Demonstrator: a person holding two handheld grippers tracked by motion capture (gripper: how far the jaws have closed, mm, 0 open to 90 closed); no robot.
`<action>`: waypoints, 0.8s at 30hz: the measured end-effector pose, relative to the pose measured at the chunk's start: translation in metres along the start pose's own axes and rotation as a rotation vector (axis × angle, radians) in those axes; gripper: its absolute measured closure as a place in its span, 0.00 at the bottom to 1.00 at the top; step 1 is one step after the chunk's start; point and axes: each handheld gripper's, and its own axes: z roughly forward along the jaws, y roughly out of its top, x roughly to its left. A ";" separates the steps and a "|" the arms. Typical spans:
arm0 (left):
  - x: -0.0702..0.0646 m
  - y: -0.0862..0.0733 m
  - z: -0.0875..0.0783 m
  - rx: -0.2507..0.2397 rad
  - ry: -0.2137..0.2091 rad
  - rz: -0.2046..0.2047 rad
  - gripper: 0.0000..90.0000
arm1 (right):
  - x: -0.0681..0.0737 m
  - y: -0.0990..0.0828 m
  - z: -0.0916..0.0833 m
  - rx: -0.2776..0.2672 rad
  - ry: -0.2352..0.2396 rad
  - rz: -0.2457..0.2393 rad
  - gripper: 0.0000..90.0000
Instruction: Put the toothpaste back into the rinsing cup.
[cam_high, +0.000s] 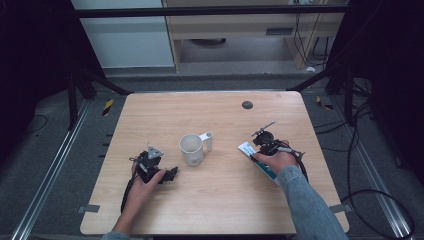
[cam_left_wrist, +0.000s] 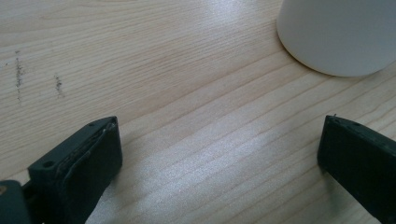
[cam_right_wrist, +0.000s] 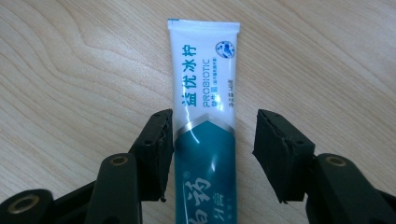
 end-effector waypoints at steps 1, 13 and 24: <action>0.000 0.000 0.000 0.000 0.000 0.000 0.00 | 0.000 0.000 0.002 0.003 0.001 -0.002 0.53; 0.000 0.000 0.000 0.000 -0.001 0.001 0.00 | 0.001 0.003 0.012 0.031 0.011 0.010 0.54; 0.000 0.000 0.000 0.000 -0.001 0.002 0.00 | 0.001 0.003 0.016 0.040 0.008 0.002 0.55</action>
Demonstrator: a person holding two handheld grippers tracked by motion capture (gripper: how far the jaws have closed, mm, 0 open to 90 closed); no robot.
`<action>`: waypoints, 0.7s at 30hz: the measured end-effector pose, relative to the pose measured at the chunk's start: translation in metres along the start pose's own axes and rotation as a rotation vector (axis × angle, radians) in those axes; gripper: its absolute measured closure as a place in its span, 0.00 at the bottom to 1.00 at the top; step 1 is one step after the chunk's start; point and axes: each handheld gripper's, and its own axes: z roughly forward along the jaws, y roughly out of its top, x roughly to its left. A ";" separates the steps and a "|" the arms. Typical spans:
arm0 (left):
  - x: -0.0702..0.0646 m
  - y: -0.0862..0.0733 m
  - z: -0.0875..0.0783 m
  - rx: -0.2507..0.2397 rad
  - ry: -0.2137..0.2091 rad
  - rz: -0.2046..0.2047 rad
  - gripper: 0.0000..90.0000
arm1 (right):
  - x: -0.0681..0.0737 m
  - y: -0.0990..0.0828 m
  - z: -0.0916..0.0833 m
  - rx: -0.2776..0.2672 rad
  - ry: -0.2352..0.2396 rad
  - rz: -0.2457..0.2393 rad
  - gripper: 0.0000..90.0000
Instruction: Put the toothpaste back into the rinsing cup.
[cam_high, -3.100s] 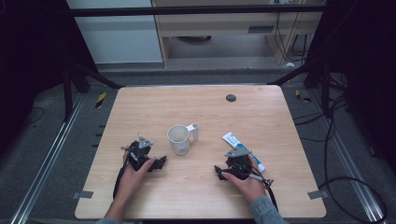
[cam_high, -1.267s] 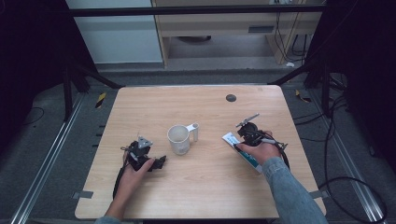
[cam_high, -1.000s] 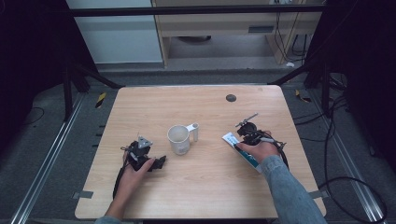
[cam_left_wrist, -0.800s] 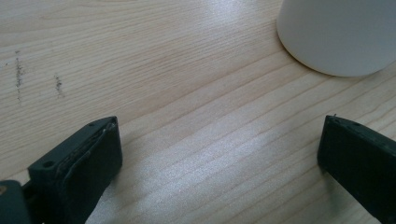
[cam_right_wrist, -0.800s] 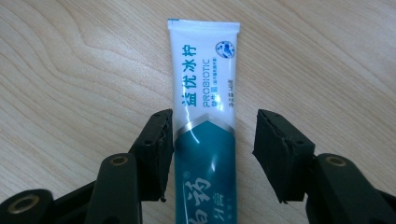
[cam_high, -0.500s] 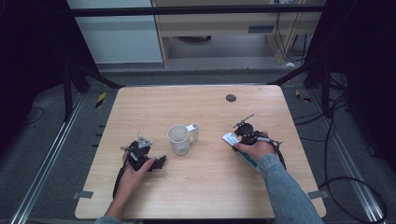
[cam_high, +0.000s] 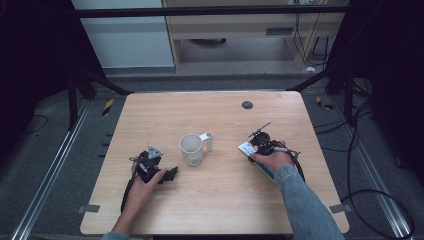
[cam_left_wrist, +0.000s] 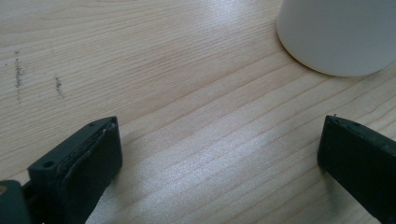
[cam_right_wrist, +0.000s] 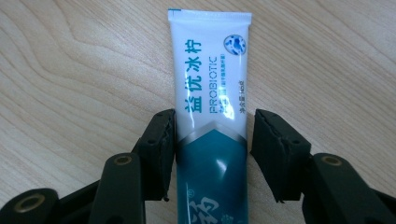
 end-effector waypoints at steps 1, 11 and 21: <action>0.000 0.000 0.000 0.000 0.000 0.000 0.00 | 0.000 0.000 0.000 0.001 0.001 -0.003 0.55; 0.000 0.000 0.000 0.000 0.000 0.001 0.00 | 0.001 0.002 0.002 0.007 0.007 -0.003 0.61; 0.000 0.000 0.000 -0.001 -0.001 0.000 0.00 | 0.002 0.003 0.001 0.017 0.008 0.000 0.64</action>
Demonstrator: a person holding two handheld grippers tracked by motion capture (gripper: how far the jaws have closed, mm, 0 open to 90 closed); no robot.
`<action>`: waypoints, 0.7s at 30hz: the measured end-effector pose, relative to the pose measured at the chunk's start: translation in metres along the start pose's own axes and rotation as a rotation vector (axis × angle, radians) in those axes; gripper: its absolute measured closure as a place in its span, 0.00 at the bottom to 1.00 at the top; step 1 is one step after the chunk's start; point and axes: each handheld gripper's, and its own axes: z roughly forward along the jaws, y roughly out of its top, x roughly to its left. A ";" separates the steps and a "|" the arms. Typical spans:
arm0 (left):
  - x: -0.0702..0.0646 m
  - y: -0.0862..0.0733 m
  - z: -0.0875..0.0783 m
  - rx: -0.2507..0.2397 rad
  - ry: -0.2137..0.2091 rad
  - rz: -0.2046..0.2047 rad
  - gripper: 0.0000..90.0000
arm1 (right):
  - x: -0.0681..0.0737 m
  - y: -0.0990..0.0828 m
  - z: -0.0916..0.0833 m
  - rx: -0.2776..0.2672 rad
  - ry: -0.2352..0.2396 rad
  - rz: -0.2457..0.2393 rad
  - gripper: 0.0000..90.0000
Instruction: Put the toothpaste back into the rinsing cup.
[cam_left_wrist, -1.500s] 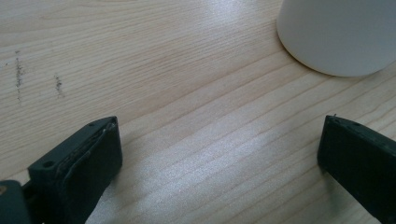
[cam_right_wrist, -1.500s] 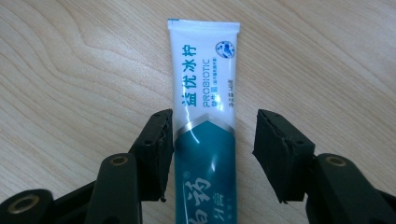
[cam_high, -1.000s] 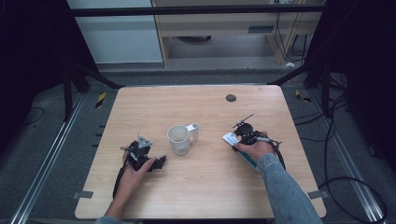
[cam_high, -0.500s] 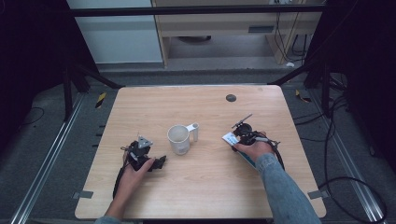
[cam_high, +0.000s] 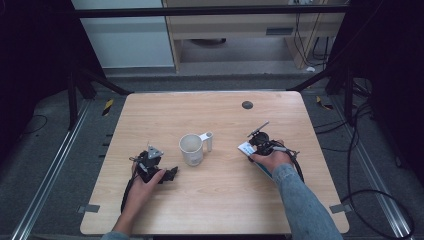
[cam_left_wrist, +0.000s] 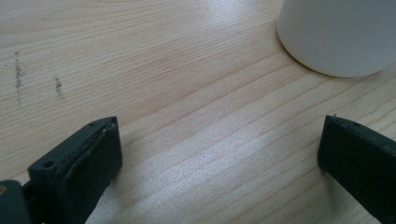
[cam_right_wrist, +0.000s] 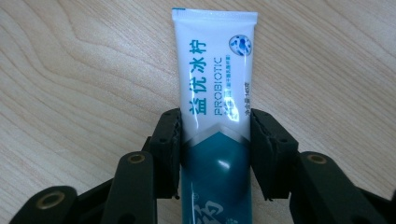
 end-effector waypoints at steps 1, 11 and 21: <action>0.000 0.000 0.000 0.000 0.000 0.000 0.00 | 0.000 0.000 0.000 0.001 0.000 0.000 0.65; 0.000 0.000 0.000 0.000 0.000 0.000 0.00 | 0.000 0.002 -0.003 0.014 0.001 0.004 0.78; 0.000 0.000 0.000 0.000 0.000 0.000 0.00 | -0.001 0.003 -0.010 0.007 0.023 0.037 0.87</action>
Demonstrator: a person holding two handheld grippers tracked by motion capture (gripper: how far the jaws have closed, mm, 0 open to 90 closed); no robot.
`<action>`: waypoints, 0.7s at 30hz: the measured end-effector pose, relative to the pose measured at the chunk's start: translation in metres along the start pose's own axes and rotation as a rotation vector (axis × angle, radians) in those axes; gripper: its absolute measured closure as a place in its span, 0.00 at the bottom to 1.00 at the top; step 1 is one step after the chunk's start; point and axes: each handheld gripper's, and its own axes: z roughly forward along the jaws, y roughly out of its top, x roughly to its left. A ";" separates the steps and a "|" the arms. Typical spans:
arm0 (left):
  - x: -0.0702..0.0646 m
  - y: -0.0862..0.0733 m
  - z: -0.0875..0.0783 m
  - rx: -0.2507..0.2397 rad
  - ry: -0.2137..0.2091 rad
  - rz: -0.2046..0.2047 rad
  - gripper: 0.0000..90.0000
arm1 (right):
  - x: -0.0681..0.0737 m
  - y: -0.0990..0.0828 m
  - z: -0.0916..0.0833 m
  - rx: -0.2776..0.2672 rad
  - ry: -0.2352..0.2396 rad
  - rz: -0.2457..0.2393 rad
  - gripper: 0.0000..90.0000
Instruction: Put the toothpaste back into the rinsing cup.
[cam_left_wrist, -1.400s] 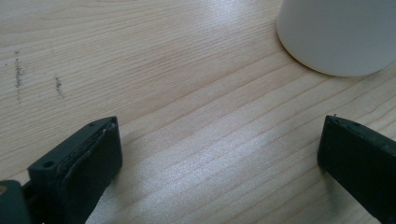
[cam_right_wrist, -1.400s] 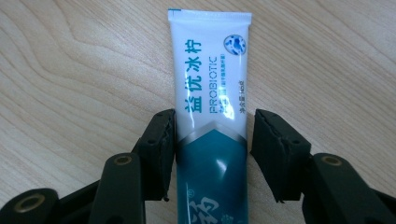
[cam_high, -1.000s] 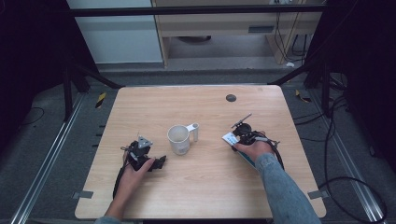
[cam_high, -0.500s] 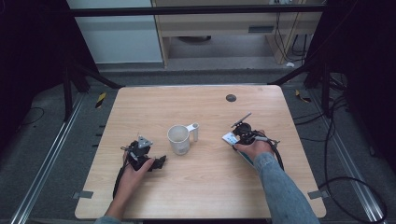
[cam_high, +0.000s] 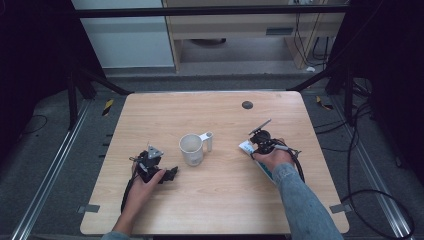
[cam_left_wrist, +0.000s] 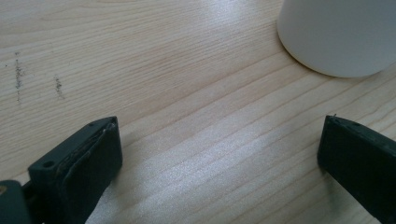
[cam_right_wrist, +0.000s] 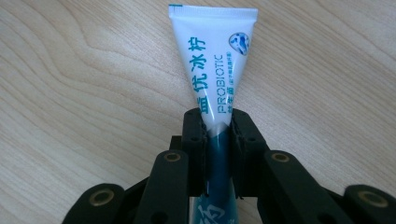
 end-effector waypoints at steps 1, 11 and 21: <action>0.000 0.000 0.000 0.000 0.000 0.000 0.00 | 0.000 0.000 -0.001 0.003 0.005 -0.001 0.87; 0.000 0.000 0.000 0.000 0.000 0.000 0.00 | -0.006 0.004 -0.030 -0.046 0.009 0.021 0.88; 0.000 0.000 0.000 0.001 0.000 0.001 0.00 | -0.012 0.009 -0.057 -0.088 -0.013 0.009 0.88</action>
